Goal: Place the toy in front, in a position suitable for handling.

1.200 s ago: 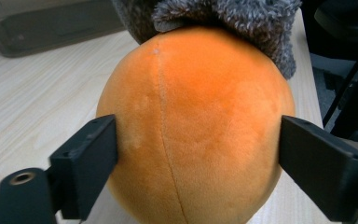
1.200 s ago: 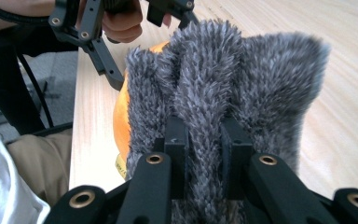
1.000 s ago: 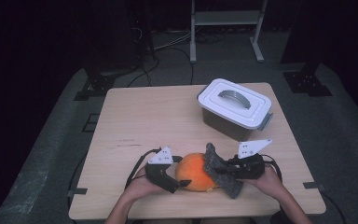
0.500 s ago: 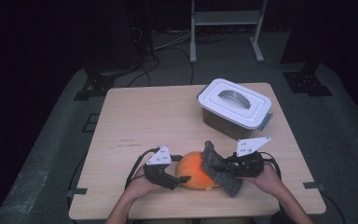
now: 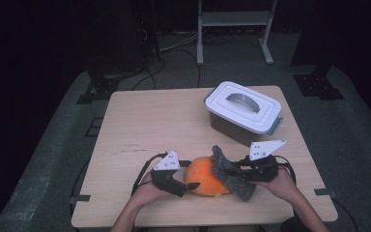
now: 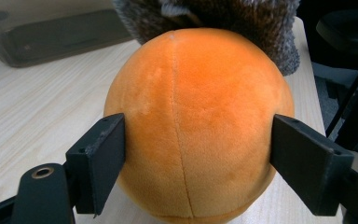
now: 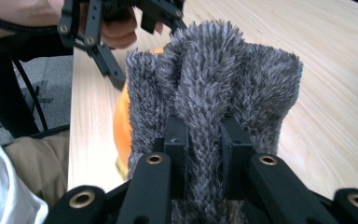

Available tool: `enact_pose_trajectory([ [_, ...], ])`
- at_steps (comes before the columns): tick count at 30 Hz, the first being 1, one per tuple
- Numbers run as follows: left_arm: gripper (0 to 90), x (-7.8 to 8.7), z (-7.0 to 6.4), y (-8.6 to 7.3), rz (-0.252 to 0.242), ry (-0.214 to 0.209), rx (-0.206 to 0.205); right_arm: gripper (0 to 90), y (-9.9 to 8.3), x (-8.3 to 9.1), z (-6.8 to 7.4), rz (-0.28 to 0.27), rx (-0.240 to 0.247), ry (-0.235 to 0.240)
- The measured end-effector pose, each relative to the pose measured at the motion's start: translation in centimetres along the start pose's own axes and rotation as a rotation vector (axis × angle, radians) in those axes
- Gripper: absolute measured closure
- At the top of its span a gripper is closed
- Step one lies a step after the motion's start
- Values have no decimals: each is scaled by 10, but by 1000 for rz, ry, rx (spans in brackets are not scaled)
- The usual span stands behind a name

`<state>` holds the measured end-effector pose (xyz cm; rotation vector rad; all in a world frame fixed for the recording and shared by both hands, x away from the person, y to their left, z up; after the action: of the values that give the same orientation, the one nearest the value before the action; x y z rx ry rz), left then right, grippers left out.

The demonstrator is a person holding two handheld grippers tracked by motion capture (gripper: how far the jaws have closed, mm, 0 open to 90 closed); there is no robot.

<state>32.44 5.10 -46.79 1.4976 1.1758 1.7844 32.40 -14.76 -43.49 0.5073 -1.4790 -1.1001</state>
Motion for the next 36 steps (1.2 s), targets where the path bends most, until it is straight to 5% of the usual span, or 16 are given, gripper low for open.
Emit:
enact_pose_trajectory([
  [6,203,2,0,-3,3,-3,6,754,-9,-10,-3,-12,-35,24],
  [13,204,1,-2,0,-7,-4,0,753,-28,-1,-11,22,-74,-8],
  [23,202,-3,-5,7,-17,1,-16,753,15,-4,8,-2,42,7],
  [31,136,-1,-2,3,-10,-12,31,753,6,-9,3,12,22,14],
  [36,239,-3,-4,5,-3,-17,14,753,9,-2,5,31,43,-9],
])
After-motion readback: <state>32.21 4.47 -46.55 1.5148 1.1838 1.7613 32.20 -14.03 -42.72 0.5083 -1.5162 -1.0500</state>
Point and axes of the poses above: each handheld gripper's, and its own axes: x roughly backward along the jaws, y roughly out of its top, z roughly to its left, the point moved 7 cm from there along -x, roughly forward along the jaws, and after that the axes turned 3 degrees about -x, right-handed, at the moved point
